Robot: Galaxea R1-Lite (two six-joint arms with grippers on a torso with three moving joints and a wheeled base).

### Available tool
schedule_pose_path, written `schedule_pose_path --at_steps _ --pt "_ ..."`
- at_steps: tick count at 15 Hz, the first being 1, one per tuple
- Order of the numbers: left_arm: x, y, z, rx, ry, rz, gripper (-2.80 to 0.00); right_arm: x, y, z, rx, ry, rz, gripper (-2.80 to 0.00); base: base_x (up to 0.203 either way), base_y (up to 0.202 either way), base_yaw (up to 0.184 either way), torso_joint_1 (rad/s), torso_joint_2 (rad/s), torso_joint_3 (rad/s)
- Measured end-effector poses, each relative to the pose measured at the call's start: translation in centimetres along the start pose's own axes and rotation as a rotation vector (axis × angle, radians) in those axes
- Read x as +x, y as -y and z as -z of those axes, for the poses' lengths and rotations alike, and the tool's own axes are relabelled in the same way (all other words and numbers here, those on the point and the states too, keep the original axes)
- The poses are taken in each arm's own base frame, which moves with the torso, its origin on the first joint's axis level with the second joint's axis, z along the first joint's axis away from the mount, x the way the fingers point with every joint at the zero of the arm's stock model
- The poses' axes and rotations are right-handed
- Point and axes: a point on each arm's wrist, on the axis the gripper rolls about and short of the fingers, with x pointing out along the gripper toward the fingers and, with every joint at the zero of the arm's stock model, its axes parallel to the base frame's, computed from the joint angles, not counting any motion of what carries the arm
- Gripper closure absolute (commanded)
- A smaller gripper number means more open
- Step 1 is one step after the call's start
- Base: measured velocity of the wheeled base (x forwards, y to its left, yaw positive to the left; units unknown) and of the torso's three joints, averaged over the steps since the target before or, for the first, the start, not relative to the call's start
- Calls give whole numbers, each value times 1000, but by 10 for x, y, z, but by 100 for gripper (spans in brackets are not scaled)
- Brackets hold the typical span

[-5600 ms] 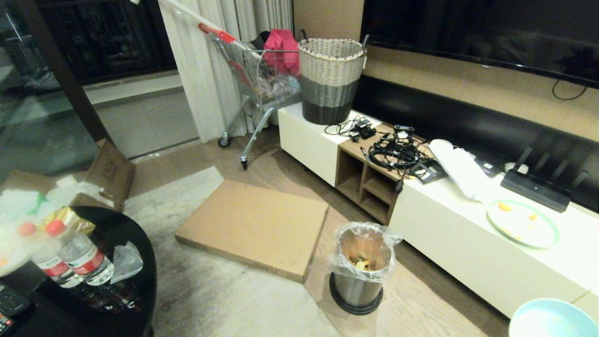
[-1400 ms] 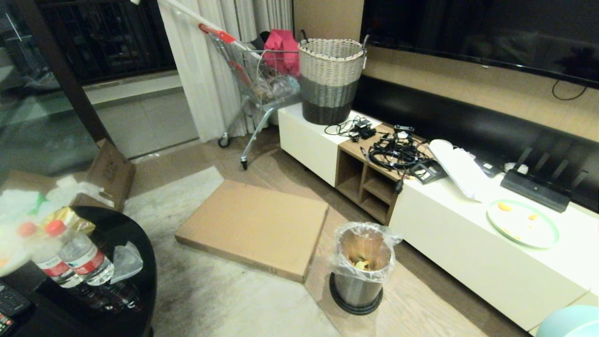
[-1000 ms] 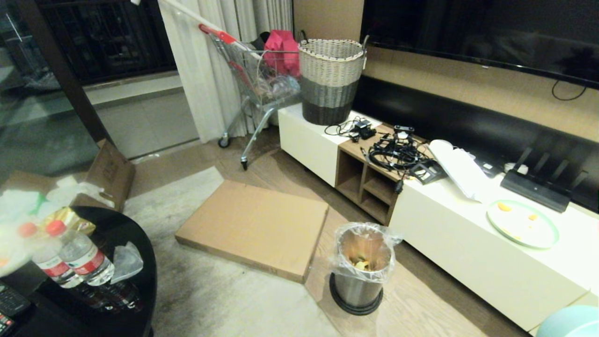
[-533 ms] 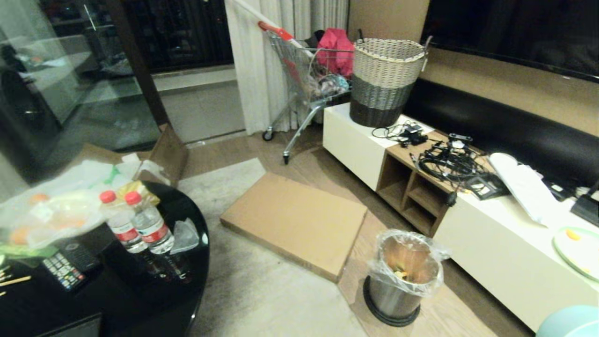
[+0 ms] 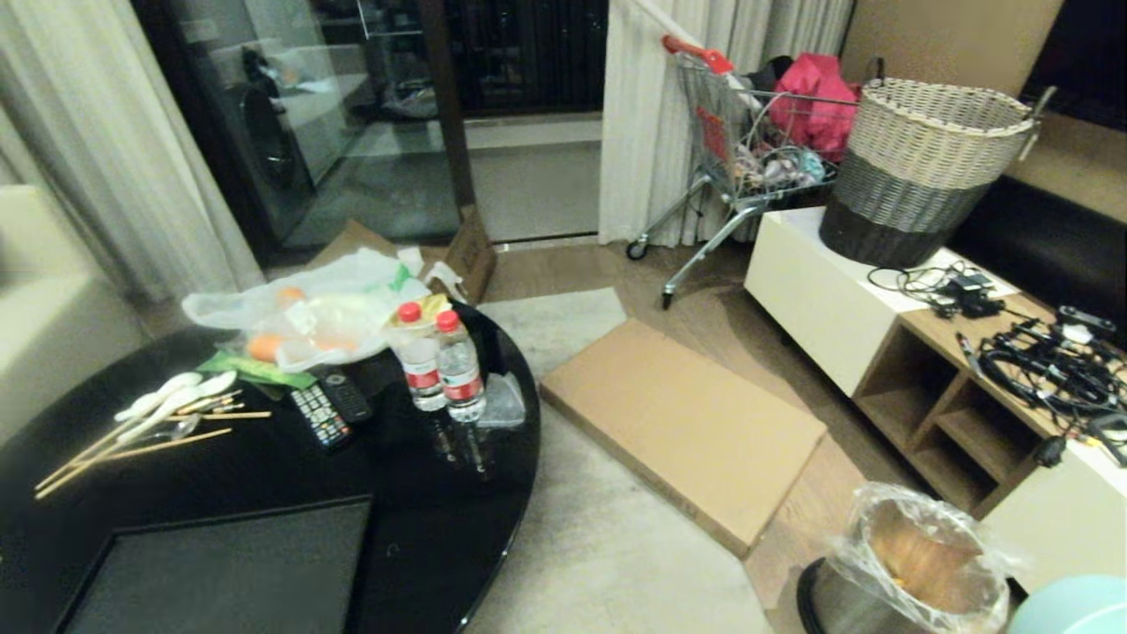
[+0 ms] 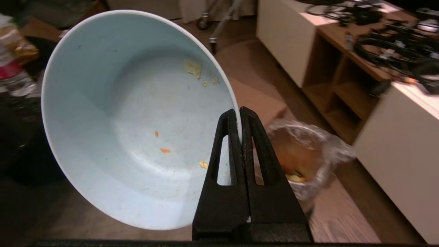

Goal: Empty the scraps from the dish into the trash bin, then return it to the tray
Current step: Put the bowl back to the table

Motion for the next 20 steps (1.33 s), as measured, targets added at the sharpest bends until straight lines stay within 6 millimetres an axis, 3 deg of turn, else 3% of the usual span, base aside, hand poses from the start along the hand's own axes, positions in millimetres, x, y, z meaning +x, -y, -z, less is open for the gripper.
schedule_pose_path --at_steps 16,20 --pt "0 0 0 -1 0 0 0 0 0 0 -1 0 -1 0 0 -9 166 1 3 3" --pt "0 0 0 -1 0 0 0 0 0 0 0 0 0 0 0 -2 50 2 0 1"
